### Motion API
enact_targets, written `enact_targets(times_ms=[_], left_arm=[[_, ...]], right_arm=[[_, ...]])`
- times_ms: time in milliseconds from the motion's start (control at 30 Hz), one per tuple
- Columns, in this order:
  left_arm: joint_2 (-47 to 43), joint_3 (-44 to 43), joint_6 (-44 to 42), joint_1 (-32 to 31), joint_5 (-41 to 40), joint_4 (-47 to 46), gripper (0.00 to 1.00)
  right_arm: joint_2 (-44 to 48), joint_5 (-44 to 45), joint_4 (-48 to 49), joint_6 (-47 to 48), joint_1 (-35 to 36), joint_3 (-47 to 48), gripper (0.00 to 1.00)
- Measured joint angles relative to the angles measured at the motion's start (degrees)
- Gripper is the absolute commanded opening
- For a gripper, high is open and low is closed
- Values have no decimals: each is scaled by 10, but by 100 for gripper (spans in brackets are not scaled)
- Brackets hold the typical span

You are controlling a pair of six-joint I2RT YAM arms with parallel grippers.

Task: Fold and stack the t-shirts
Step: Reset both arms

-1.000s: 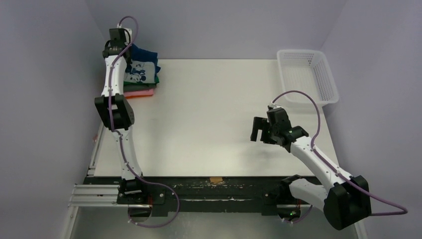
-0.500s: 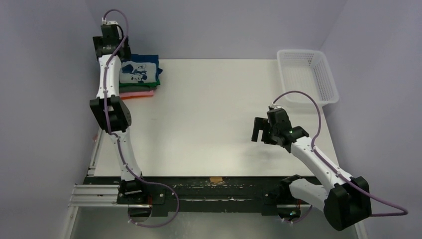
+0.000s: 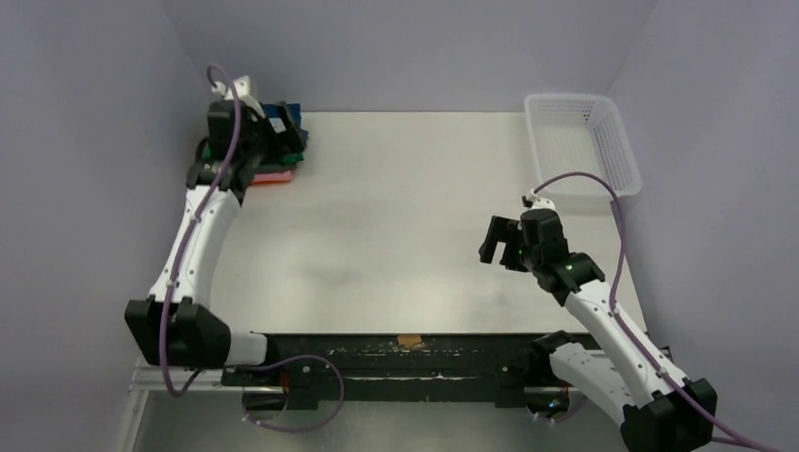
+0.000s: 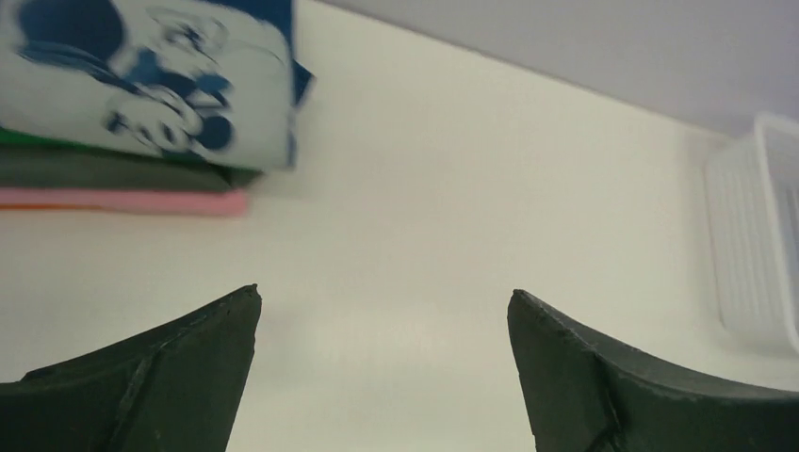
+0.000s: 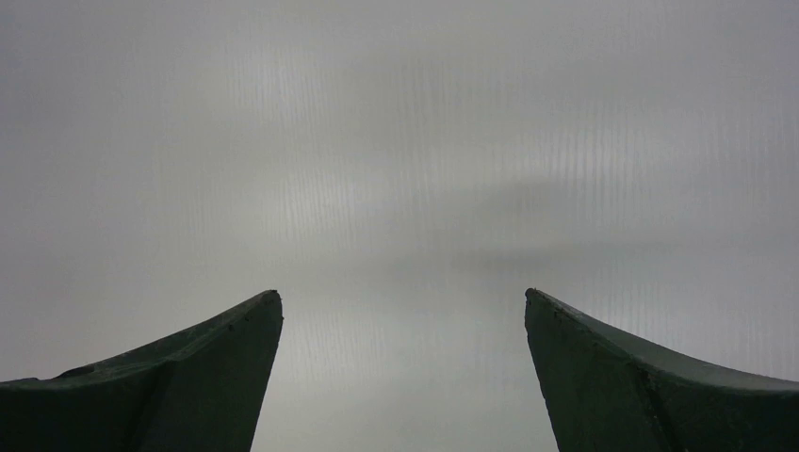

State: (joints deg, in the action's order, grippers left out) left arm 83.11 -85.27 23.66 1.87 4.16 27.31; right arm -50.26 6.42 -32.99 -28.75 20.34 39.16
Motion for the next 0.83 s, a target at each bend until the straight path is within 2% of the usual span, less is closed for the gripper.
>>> enact_targets(times_ms=[133, 267, 367, 467, 600, 833], left_arm=[[-153, 210, 30, -135, -10, -28, 100], [-260, 388, 60, -219, -47, -17, 100], [-314, 474, 82, -256, -80, 7, 100], [-360, 516, 98, -267, -110, 28, 100], [-406, 529, 108, -267, -140, 42, 100], [-405, 529, 118, -268, -172, 48, 100]], right_arm=[[37, -2, -1, -2, 0, -2, 99], [71, 11, 0, -1, 0, -9, 99], [86, 31, 9, -2, 0, -35, 99], [90, 43, 18, -13, 0, -78, 99], [90, 51, 26, -32, 0, -127, 99], [122, 72, 50, -38, 0, -151, 99]])
